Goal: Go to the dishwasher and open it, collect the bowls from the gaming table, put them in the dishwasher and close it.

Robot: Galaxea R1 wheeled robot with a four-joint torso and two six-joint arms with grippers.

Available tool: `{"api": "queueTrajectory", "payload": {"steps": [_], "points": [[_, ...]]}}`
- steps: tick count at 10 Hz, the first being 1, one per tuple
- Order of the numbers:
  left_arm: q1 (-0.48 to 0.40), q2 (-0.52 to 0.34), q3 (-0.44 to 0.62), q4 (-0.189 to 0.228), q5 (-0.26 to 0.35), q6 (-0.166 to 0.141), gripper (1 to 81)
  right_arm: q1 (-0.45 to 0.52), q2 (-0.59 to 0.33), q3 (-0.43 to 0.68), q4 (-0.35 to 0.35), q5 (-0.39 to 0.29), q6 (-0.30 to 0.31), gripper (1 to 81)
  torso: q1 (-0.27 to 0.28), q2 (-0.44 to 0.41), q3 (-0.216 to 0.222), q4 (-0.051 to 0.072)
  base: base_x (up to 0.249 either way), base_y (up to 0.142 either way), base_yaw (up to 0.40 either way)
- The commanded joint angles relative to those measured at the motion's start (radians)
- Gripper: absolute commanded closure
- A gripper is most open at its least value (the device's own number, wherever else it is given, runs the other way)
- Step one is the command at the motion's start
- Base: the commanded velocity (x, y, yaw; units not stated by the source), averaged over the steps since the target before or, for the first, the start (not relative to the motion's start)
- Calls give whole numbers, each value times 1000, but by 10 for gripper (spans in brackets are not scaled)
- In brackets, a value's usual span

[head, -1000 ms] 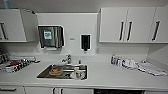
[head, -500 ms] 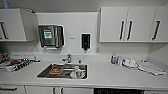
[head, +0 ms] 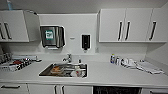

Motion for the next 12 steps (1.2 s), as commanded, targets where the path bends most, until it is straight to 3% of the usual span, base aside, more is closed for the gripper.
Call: {"api": "queueTrajectory", "payload": {"steps": [1,5,12], "points": [[-67,-15,17,4,41,6,10,79,-41,-6,-19,-124,-20,10,0,0,0,0,-72,0,0],[-67,-13,17,4,41,6,10,61,-33,-13,-20,-117,-20,10,0,0,0,0,-72,0,0],[-67,-11,15,8,41,6,10,52,-10,-48,-20,-113,-32,10,0,0,0,0,0,0,0]]}}
